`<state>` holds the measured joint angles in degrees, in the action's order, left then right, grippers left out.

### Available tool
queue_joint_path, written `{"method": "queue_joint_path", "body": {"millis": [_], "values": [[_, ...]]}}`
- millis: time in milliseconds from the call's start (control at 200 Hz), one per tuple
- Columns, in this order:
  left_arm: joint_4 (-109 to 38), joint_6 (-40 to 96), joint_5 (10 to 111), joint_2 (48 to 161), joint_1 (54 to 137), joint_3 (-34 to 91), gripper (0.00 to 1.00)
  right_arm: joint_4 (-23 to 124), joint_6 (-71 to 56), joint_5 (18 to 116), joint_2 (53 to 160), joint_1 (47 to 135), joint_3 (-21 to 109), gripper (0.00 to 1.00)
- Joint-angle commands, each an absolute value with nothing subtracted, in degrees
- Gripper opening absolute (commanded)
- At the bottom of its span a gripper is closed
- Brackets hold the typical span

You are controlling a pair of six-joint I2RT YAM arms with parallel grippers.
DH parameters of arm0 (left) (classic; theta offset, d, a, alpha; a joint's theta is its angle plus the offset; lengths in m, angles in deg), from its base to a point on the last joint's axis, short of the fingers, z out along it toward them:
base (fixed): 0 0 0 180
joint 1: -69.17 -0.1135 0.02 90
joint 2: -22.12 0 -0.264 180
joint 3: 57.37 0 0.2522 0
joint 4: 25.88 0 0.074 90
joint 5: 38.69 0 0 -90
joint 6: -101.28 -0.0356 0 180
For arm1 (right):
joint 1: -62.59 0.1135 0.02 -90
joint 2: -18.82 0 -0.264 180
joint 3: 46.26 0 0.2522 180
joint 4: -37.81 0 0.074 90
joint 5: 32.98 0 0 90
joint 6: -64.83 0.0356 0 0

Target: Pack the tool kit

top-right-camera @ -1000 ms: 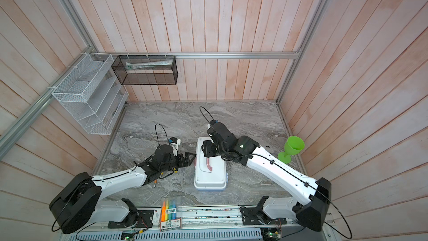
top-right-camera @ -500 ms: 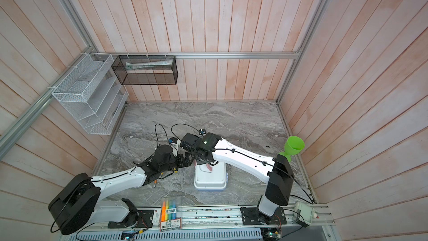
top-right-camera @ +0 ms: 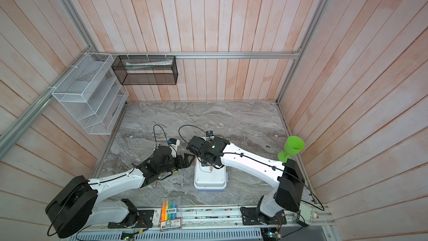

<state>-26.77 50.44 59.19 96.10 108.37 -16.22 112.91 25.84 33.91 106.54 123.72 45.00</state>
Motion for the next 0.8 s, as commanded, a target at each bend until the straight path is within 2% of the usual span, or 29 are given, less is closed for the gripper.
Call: {"method": "queue_joint_path", "body": {"millis": [0,165,330,395,495,585,790], "values": [[-26.61,49.25,58.62,94.69,108.69,-17.07,1.0,108.34,26.08,33.66,103.57,123.33,42.13,0.3],[-26.68,51.32,56.26,92.45,108.63,-18.81,1.0,97.45,25.53,35.96,100.15,123.11,36.53,0.28],[-21.98,52.9,54.3,86.27,108.68,-23.72,1.0,98.8,26.25,34.63,99.85,123.12,36.1,0.24],[-21.35,52.39,54.04,84.05,108.64,-24.6,1.0,99.04,26.21,34.5,99.68,123.11,35.83,0.18],[-22.34,51.98,53.86,81.98,108.68,-25.14,1.0,98.29,26.38,34.91,99.25,123.13,35.4,0.16],[-23.48,52.3,54.21,80.49,108.66,-25.82,1.0,97.53,26.42,35.45,98.64,123.15,34.94,0.08],[-22.34,50.27,56.3,75.72,108.72,-27.86,1.0,96.59,25.39,35.32,97.66,123.15,33.97,0.02]]}}
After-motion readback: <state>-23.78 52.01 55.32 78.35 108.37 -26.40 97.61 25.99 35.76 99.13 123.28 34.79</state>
